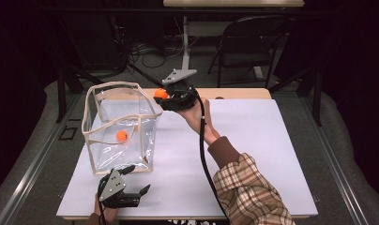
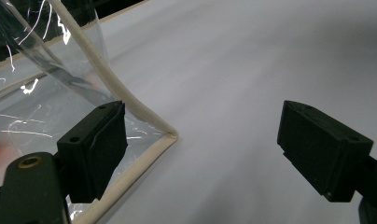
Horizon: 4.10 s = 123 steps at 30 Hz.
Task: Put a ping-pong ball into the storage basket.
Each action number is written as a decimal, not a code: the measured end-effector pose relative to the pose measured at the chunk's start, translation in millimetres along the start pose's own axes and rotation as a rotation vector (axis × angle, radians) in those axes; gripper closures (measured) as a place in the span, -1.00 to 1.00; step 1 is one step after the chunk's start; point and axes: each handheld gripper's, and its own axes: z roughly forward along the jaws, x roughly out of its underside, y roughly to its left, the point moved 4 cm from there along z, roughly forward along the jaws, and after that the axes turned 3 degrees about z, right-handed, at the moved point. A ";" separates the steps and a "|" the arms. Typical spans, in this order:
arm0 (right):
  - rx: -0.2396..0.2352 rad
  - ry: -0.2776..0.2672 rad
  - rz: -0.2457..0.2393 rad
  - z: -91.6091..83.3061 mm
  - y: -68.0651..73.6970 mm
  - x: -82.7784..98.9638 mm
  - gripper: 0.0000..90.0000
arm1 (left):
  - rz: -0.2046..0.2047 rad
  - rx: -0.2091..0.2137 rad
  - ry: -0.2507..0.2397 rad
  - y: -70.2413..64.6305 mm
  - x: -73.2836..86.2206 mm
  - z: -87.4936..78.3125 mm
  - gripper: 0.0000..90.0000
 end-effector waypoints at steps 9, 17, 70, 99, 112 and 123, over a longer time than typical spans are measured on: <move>-0.007 0.008 -0.006 7.6 3.6 -1.4 0.14 | 0.001 0.000 -0.001 0.3 0.1 0.4 -0.64; -0.009 0.004 -0.011 10.3 5.7 -4.6 0.14 | 0.001 0.002 0.000 0.1 -0.1 0.4 -0.64; -0.013 0.016 -0.032 37.3 21.4 -15.6 0.14 | 0.003 0.004 -0.002 0.1 -0.5 0.4 -0.64; -0.020 0.046 -0.017 51.0 23.8 -13.3 0.14 | 0.001 0.006 -0.003 -0.3 -0.5 0.8 -0.64; -0.027 0.067 -0.016 63.6 27.9 -10.3 0.13 | 0.005 0.006 -0.004 0.0 -0.8 0.7 -0.64; -0.039 0.095 -0.015 72.5 29.9 -6.7 0.13 | 0.006 0.006 -0.004 0.2 -0.9 0.5 -0.64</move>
